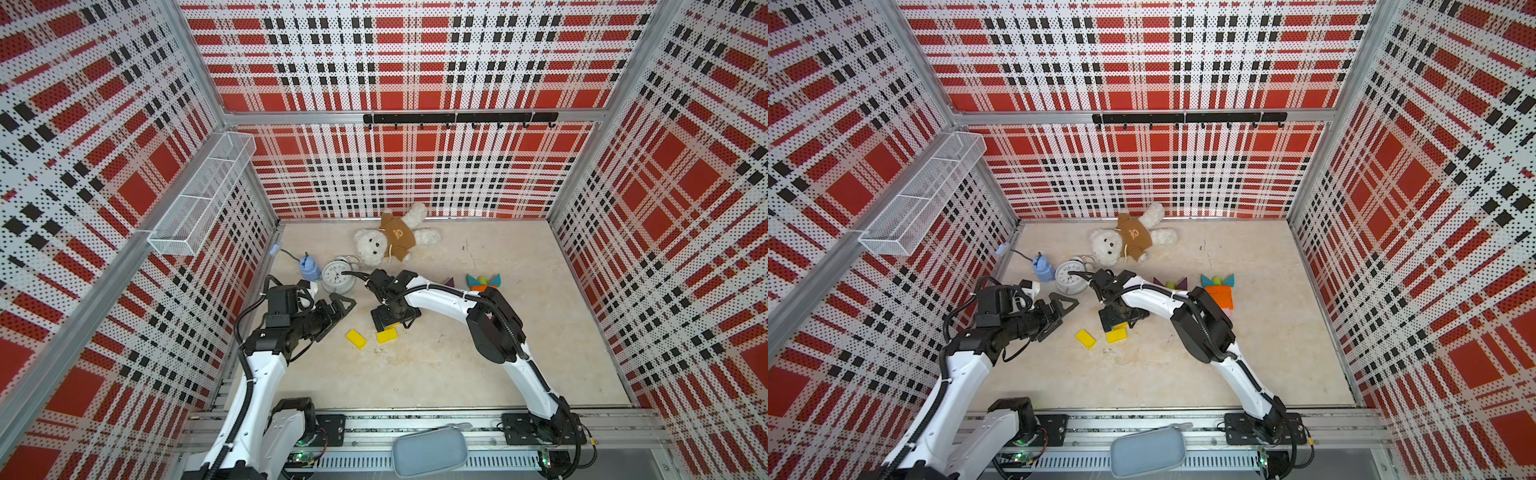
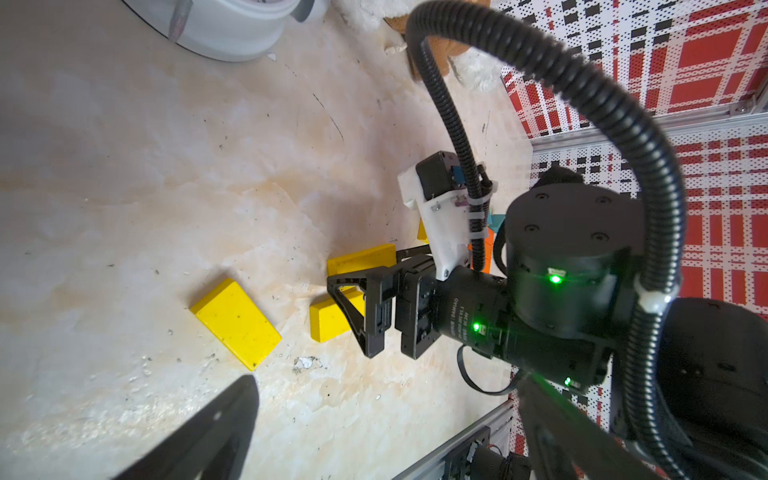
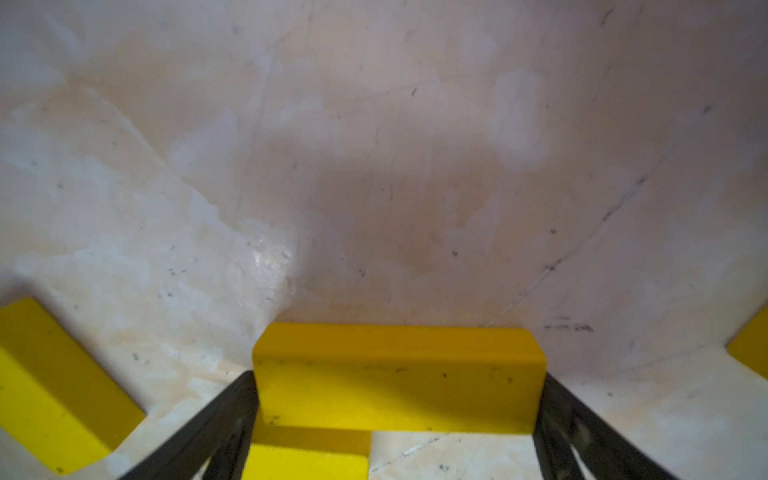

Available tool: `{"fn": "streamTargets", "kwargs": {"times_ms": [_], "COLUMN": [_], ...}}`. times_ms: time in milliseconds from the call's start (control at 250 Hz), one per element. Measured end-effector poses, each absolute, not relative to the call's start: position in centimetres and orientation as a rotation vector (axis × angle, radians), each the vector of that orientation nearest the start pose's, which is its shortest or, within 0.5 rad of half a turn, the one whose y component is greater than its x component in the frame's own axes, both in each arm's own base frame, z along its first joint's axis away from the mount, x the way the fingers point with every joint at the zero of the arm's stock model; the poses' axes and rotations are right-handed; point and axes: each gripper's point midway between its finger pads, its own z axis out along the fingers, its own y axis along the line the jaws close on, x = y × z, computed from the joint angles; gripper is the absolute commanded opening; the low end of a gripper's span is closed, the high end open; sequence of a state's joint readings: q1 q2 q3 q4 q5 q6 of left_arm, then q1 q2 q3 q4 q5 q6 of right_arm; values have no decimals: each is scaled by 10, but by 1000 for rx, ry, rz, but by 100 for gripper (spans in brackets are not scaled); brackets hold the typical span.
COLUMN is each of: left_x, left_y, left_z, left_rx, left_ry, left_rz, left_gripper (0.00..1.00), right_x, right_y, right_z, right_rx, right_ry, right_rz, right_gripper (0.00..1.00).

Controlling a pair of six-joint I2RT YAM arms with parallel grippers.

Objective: Assemble a carrot with building blocks
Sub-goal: Pick up the building block from the center of the board, then assemble the building block at the center of the board.

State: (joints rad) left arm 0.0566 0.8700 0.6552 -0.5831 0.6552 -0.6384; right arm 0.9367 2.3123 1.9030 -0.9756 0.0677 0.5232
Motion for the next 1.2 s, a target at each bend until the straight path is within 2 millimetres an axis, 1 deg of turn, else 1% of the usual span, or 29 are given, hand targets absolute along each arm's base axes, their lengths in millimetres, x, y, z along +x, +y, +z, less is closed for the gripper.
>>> {"fn": "streamTargets", "kwargs": {"times_ms": [88, 192, 364, 476, 612, 716, 812, 868, 917, 989, 1053, 1129, 1201], "left_x": [254, 254, 255, 255, 255, 254, 252, 251, 248, 243, 237, 233, 238], "left_y": [-91, -91, -91, -90, -92, -97, -103, -111, -122, -144, -170, -200, -216], "left_z": [170, 170, 172, 172, 173, 173, 171, 172, 172, 170, 168, 170, 173], "left_rx": [-506, -506, -507, -509, -498, -476, -449, -414, -368, -272, -158, -31, 32], "left_ry": [2352, 2350, 2344, 2341, 2338, 2337, 2350, 2359, 2375, 2416, 2463, 2509, 2524], "left_rz": [-1058, -1064, -1070, -1073, -1089, -1109, -1122, -1135, -1145, -1153, -1163, -1177, -1181], "left_gripper": [99, 100, 100, 100, 99, 99, 99, 100, 99, 99, 99, 99, 100], "right_x": [302, 303, 304, 304, 301, 304, 311, 315, 317, 318, 321, 322, 320], "right_y": [389, 389, 388, 383, 362, 338, 312, 296, 282, 265, 250, 241, 237], "right_z": [24, 24, 24, 26, 32, 44, 54, 57, 57, 53, 45, 37, 33], "right_rx": [-588, -582, -578, -566, -527, -455, -363, -303, -258, -207, -159, -129, -114], "right_ry": [2893, 2890, 2878, 2861, 2853, 2838, 2820, 2815, 2817, 2824, 2836, 2847, 2860], "right_rz": [106, 104, 103, 86, 52, 34, 37, 37, 37, 24, 5, -6, -7], "right_gripper": [89, 85, 85, 85, 87, 87, 87, 87, 87, 87, 87, 87, 87]}}
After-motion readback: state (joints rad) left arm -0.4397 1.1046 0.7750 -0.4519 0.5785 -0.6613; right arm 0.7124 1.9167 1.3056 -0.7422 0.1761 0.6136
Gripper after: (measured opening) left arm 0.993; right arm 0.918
